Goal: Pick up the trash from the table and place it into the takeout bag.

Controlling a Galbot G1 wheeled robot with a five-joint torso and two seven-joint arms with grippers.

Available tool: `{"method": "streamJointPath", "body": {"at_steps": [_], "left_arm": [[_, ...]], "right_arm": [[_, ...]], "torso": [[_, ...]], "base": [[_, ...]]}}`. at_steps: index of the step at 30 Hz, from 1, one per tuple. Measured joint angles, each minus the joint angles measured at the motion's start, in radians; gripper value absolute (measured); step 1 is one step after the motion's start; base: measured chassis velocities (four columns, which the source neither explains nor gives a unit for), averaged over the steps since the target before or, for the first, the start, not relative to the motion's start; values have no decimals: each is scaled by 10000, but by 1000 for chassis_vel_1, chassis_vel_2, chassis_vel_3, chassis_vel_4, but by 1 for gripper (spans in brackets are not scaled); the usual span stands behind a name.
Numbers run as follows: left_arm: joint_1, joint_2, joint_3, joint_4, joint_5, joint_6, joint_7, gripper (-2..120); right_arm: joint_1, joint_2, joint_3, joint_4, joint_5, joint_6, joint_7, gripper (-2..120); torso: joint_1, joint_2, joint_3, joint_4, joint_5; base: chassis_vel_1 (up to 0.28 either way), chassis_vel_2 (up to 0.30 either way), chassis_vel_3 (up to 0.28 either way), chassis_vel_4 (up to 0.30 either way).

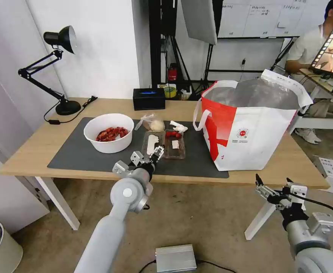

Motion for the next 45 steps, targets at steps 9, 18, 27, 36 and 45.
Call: {"method": "streamJointPath", "body": {"at_steps": [9, 18, 27, 36, 45], "left_arm": [[-4, 28, 80, 76, 355, -255, 787, 100], [37, 83, 133, 68, 729, -459, 1466, 100], [87, 274, 186, 43, 1044, -621, 2410, 100], [33, 711, 547, 409, 1861, -741, 4287, 100], [41, 1035, 836, 848, 3285, -772, 5859, 100]], "right_arm": [[22, 31, -11, -48, 7, 8, -9, 100], [24, 78, -19, -62, 12, 14, -21, 100], [18, 102, -18, -61, 15, 22, -35, 100], [-52, 190, 14, -14, 13, 43, -64, 100], [-109, 198, 31, 27, 12, 55, -70, 100]], "torso": [[0, 0, 0, 0, 0], [0, 0, 0, 0, 0], [0, 0, 0, 0, 0], [0, 0, 0, 0, 0], [-1, 1, -1, 0, 0]], "base": [[0, 0, 0, 0], [0, 0, 0, 0], [0, 0, 0, 0], [0, 0, 0, 0], [0, 0, 0, 0]]}}
